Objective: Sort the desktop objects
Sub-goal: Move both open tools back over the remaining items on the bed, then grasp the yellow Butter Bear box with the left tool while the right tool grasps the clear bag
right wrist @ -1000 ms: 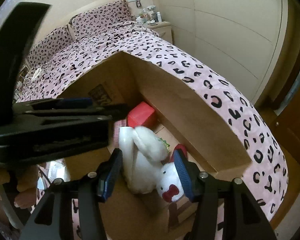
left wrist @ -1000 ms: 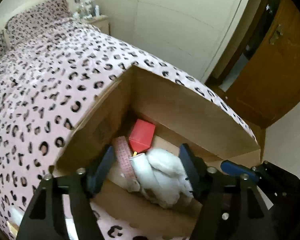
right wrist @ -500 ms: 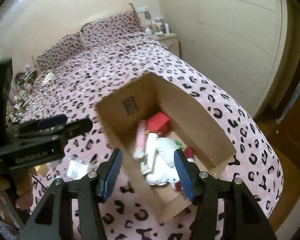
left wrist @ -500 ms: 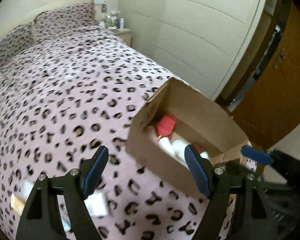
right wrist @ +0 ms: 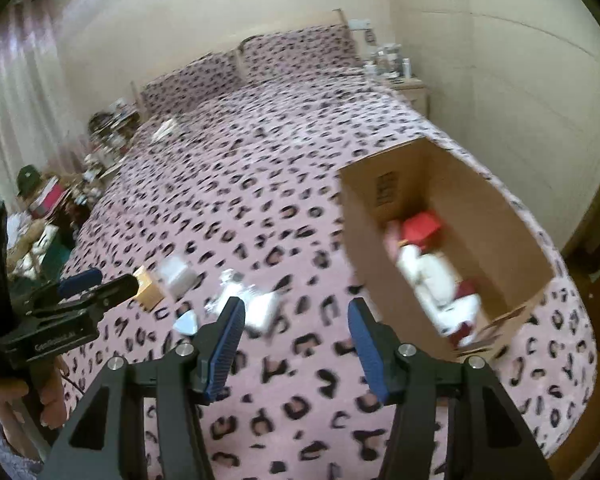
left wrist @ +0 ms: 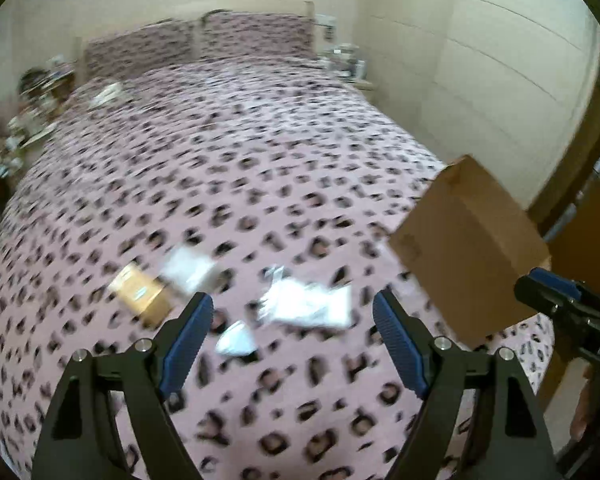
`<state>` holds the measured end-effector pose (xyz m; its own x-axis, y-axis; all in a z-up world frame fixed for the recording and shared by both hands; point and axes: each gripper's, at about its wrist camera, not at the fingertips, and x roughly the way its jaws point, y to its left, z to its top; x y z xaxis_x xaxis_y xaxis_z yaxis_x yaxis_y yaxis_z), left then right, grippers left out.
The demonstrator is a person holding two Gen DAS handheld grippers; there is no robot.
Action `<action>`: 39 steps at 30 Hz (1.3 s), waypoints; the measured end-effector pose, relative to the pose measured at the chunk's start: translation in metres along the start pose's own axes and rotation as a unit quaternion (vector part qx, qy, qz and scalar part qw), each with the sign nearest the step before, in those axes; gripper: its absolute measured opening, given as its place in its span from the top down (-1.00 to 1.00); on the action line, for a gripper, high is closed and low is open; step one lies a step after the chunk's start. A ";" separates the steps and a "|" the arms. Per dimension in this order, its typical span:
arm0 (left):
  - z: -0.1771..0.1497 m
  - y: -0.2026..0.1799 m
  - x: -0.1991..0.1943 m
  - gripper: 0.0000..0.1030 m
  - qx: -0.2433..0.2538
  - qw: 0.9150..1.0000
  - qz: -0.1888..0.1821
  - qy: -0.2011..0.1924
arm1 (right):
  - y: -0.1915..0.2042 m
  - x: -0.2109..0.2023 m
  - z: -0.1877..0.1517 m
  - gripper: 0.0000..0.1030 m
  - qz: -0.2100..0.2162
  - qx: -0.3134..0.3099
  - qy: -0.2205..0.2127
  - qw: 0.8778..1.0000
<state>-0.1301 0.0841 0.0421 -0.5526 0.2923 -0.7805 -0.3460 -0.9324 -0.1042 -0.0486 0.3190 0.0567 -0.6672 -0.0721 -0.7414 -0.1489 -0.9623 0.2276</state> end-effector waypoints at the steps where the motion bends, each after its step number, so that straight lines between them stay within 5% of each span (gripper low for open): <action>1: -0.007 0.010 -0.003 -0.61 -0.009 1.000 0.009 0.002 | 0.008 0.005 -0.004 -0.07 0.009 -0.004 0.007 1.000; 13: -0.080 0.080 -0.032 -0.62 -0.060 0.993 0.105 -0.003 | 0.088 0.037 -0.041 -0.07 0.078 -0.049 0.044 0.995; 24: -0.121 0.144 0.011 -0.63 -0.142 0.979 0.141 0.047 | 0.119 0.085 -0.086 -0.07 0.089 -0.083 0.074 0.990; 30: -0.099 0.157 0.042 -0.63 -0.175 0.974 0.131 0.056 | 0.106 0.116 -0.082 -0.07 0.074 -0.077 0.076 0.991; 39: -0.019 0.196 0.122 -0.76 -0.224 0.961 0.131 0.094 | 0.061 0.158 -0.038 -0.07 0.056 -0.023 0.066 0.996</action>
<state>-0.2507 -0.0674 -0.0854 -0.4141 0.0306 -0.9097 0.1709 -0.9791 -0.1106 -0.1349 0.2386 -0.0703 -0.5759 -0.2109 -0.7898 -0.0425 -0.9571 0.2866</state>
